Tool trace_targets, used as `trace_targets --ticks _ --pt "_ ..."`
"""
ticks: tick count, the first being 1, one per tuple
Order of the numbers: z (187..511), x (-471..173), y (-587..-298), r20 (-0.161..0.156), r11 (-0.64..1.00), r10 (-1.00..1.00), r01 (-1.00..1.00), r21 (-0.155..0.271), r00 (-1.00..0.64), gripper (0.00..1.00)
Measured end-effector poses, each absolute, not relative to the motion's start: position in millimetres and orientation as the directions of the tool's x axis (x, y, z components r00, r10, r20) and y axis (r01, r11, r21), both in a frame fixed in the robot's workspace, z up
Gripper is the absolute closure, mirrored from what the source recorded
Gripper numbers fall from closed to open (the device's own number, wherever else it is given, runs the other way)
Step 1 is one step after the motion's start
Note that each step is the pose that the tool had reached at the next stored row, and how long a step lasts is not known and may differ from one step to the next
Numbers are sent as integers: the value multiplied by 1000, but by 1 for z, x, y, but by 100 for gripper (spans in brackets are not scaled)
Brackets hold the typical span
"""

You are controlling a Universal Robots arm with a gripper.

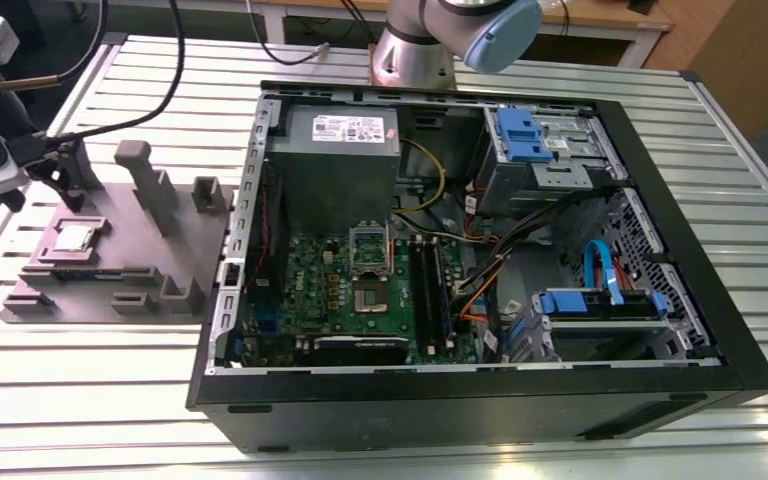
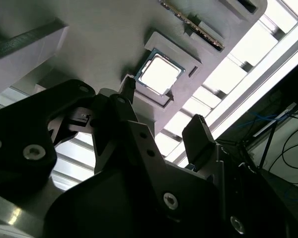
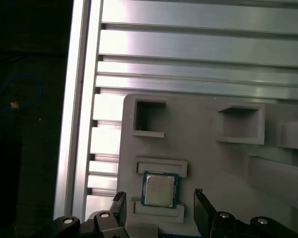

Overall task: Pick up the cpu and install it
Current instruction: 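Pick up the cpu and move it towards the insertion slot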

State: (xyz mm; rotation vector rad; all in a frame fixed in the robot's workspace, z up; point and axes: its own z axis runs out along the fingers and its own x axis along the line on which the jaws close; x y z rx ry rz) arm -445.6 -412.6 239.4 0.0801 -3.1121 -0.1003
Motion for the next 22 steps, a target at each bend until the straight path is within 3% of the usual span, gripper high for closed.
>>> trace_targets --ticks 22 --pt "226 -445 -413 25 996 -53 -51 73 -998 35"
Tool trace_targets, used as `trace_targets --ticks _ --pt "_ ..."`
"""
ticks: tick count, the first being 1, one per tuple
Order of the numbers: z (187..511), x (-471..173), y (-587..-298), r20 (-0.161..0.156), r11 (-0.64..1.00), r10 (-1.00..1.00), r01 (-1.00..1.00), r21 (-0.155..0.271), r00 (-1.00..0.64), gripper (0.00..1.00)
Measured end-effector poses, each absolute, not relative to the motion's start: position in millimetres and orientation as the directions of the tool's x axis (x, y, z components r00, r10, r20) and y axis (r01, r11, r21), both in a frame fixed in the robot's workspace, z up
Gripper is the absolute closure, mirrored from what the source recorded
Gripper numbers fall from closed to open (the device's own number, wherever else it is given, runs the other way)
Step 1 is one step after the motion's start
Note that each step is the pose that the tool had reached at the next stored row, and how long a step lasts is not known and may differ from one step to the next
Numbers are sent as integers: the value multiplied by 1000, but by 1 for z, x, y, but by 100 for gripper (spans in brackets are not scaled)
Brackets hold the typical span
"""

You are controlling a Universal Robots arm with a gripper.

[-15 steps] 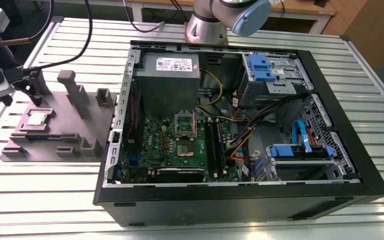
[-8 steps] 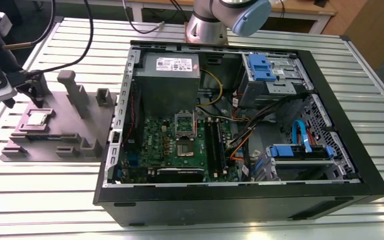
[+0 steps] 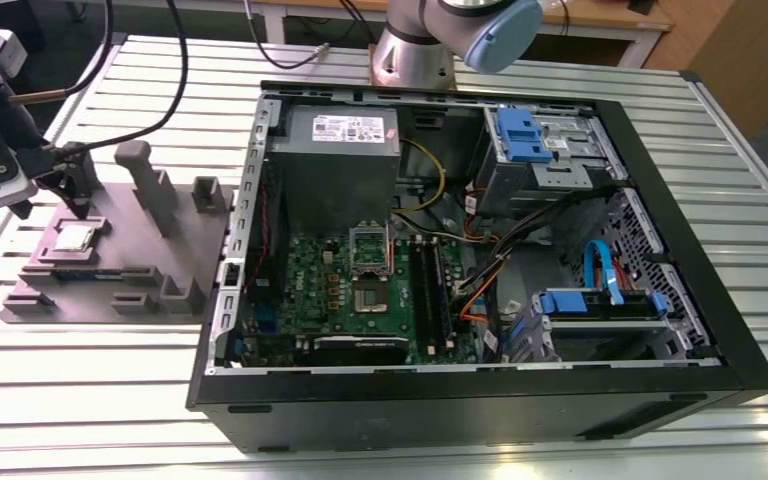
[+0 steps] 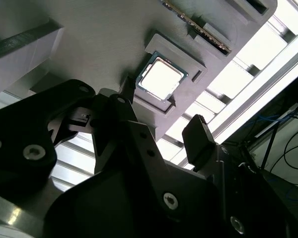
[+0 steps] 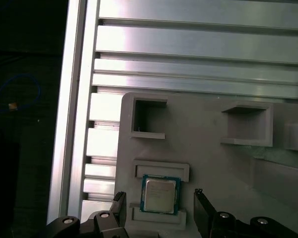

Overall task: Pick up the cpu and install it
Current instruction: 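Pick up the cpu and move it towards the insertion slot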

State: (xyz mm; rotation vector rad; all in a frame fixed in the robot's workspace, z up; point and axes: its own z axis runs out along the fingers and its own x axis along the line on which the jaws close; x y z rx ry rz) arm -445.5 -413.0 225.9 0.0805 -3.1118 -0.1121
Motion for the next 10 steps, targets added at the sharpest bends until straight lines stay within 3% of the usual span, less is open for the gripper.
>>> trace_targets --ticks 10 --pt "224 -446 -413 25 996 -53 -51 73 -998 35"
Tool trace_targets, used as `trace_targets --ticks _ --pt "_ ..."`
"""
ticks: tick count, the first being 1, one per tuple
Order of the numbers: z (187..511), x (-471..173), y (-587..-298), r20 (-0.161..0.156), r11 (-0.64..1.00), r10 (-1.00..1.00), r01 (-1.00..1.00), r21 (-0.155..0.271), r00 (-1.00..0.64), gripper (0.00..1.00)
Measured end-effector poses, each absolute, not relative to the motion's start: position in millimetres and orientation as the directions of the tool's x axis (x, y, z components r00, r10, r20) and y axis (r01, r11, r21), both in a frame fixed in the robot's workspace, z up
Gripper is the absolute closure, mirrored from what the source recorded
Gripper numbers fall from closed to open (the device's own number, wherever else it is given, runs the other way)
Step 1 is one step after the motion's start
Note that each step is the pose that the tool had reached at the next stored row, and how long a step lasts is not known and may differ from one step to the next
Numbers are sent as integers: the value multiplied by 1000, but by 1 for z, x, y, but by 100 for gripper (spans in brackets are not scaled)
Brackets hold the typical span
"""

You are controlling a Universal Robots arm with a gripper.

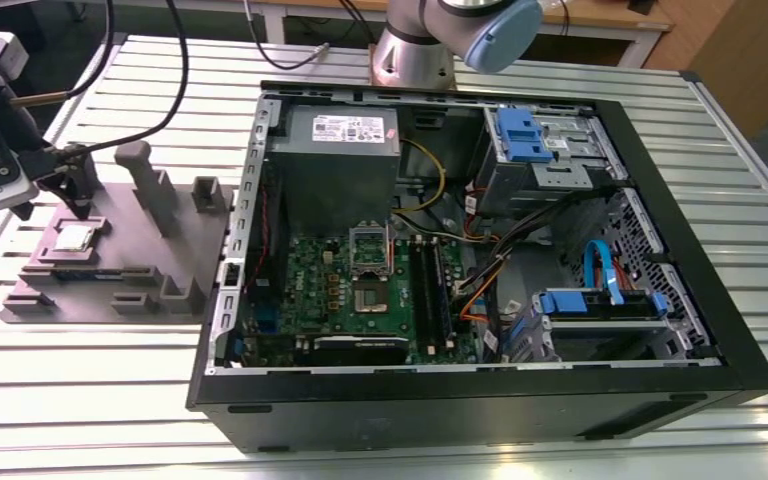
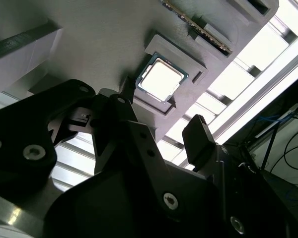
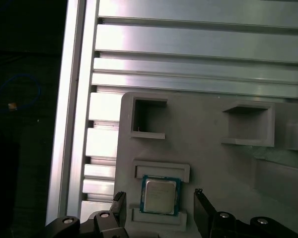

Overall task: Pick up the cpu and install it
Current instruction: 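Pick up the cpu and move it towards the insertion slot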

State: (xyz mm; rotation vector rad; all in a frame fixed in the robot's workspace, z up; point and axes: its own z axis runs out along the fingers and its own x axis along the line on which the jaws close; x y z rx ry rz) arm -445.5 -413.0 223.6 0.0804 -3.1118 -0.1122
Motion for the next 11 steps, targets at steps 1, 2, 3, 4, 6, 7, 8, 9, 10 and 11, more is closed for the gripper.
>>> trace_targets --ticks 1,2,3,4,6,7,8,9,10,11 --pt "222 -446 -413 25 996 -53 -51 73 -998 35" --pt "221 -446 -413 25 996 -53 -51 73 -998 35" --pt "221 -445 -413 25 996 -53 -51 73 -998 35" --pt "221 -445 -413 25 996 -53 -51 73 -998 35" --pt "221 -445 -413 25 996 -53 -51 73 -998 35" --pt "220 -445 -413 25 996 -53 -51 73 -998 35" --pt "219 -445 -413 25 996 -53 -51 73 -998 35" --pt "219 -445 -413 25 996 -53 -51 73 -998 35" --pt "219 -445 -413 25 996 -53 -51 73 -998 35" --pt "219 -445 -413 25 996 -53 -51 73 -998 35"
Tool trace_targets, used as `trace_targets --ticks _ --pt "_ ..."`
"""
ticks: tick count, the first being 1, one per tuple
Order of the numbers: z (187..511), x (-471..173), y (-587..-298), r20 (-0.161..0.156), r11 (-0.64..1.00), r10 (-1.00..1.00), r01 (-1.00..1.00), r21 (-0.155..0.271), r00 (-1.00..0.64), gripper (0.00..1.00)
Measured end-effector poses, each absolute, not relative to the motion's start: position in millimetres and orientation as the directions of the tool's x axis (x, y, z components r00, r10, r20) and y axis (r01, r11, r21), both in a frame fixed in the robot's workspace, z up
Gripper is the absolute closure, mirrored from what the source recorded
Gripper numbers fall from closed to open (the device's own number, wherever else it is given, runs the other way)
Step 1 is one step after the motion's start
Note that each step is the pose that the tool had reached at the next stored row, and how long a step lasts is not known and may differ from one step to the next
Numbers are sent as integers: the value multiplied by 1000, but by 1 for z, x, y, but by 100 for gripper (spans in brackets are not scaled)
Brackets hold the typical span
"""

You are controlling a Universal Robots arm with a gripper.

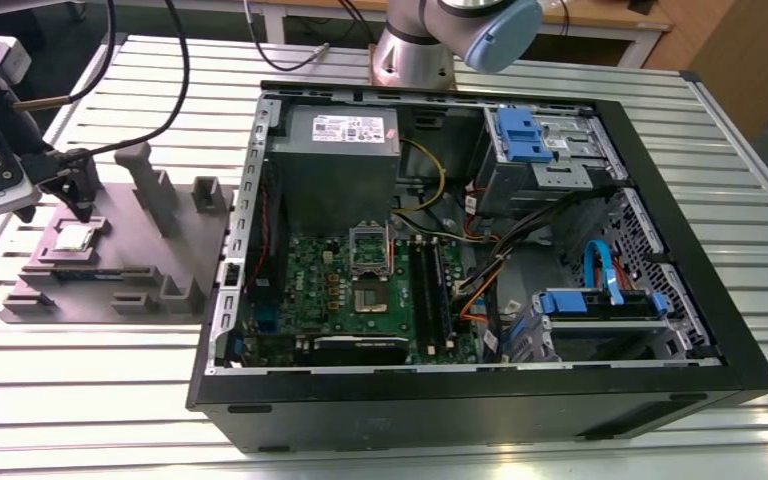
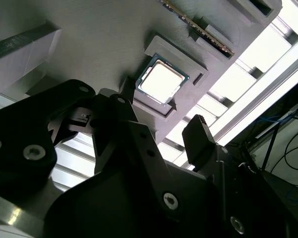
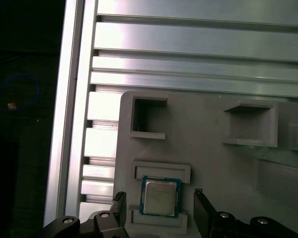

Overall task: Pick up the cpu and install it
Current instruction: 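Pick up the cpu and move it towards the insertion slot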

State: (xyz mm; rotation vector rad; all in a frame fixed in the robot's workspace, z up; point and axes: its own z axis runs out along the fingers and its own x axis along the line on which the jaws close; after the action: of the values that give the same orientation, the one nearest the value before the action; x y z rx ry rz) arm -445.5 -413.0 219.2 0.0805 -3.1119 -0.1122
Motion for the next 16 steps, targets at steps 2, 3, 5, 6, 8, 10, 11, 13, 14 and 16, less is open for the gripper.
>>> trace_targets --ticks 2,3,5,6,8,10,11,13,14,16 --pt "219 -445 -413 25 996 -53 -51 73 -998 35" --pt "219 -446 -413 25 996 -53 -51 73 -998 35" --pt "219 -445 -413 25 996 -53 -51 73 -998 35" --pt "219 -446 -413 25 996 -52 -51 73 -998 35" --pt "219 -445 -413 25 996 -50 -48 72 -998 35" --pt "219 -445 -413 25 997 -41 -39 72 -999 35" --pt "219 -445 -413 25 997 -38 -36 72 -999 35" --pt "219 -445 -413 25 997 -37 -36 72 -999 35" --pt "219 -445 -413 25 997 -37 -36 72 -999 35" --pt "218 -446 -413 25 997 -37 -36 72 -999 35"
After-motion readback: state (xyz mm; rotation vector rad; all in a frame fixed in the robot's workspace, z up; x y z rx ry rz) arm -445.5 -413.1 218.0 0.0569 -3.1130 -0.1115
